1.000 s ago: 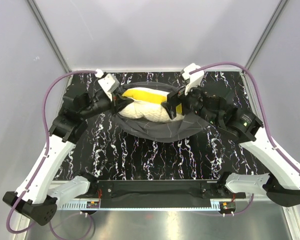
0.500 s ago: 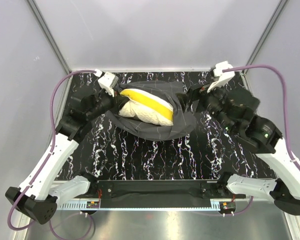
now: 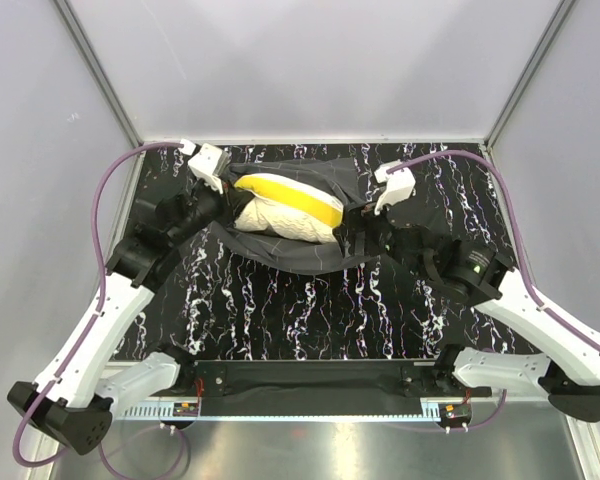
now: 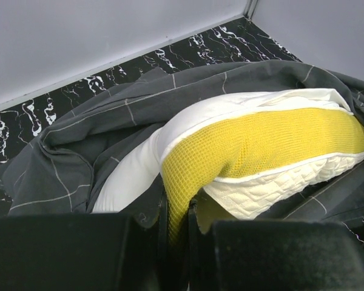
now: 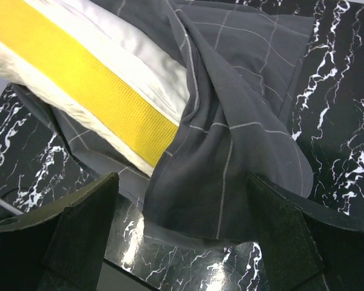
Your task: Remove the pillowcase from the pillow
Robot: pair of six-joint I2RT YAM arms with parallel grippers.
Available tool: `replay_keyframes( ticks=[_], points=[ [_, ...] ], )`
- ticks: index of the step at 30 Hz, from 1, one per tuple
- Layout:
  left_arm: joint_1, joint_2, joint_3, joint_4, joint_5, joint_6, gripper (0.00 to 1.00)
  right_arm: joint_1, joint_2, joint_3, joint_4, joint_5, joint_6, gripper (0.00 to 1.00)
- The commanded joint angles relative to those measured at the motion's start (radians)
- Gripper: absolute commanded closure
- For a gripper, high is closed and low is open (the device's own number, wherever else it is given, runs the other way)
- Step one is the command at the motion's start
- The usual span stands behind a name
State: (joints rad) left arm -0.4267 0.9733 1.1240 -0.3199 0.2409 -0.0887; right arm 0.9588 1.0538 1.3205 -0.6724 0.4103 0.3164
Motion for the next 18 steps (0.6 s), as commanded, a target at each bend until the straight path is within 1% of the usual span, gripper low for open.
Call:
replay_keyframes(
  ticks=[1, 3, 4, 5, 7, 8, 11, 12, 13, 14, 18],
  points=[
    [0.006, -0.042, 0.019, 0.131, -0.054, -0.016, 1.00, 0.017, 0.017, 0.016, 0.004, 0.088, 0.046, 0.08],
    [0.006, -0.050, 0.017, 0.133, -0.051, -0.014, 1.00, 0.021, 0.034, 0.023, -0.048, 0.149, 0.053, 0.10],
    [0.006, -0.053, 0.016, 0.134, -0.051, -0.016, 1.00, 0.024, 0.052, 0.028, -0.065, 0.162, 0.059, 0.13],
    [0.006, -0.056, 0.016, 0.134, -0.051, -0.017, 1.00, 0.026, 0.057, 0.026, -0.082, 0.185, 0.062, 0.27],
    [0.006, -0.067, 0.017, 0.134, -0.061, -0.013, 1.00, 0.026, 0.063, 0.026, -0.093, 0.194, 0.079, 0.41],
    [0.006, -0.070, 0.017, 0.131, -0.069, -0.010, 1.00, 0.026, 0.061, 0.026, -0.104, 0.200, 0.087, 0.59],
    [0.006, -0.071, 0.028, 0.108, -0.110, 0.012, 1.00, 0.026, 0.034, 0.025, -0.116, 0.229, 0.101, 0.76],
    [0.006, -0.071, 0.031, 0.101, -0.127, 0.015, 1.00, 0.027, 0.025, 0.025, -0.124, 0.243, 0.104, 0.88],
    [0.008, -0.071, 0.033, 0.096, -0.135, 0.023, 1.00, 0.026, 0.012, 0.029, -0.133, 0.258, 0.099, 0.94],
    [0.008, -0.071, 0.033, 0.094, -0.140, 0.024, 1.00, 0.026, 0.008, 0.034, -0.151, 0.284, 0.095, 0.99],
    [0.019, -0.094, 0.034, 0.104, -0.137, 0.015, 1.00, 0.026, -0.003, 0.037, -0.194, 0.334, 0.101, 1.00]
  ],
)
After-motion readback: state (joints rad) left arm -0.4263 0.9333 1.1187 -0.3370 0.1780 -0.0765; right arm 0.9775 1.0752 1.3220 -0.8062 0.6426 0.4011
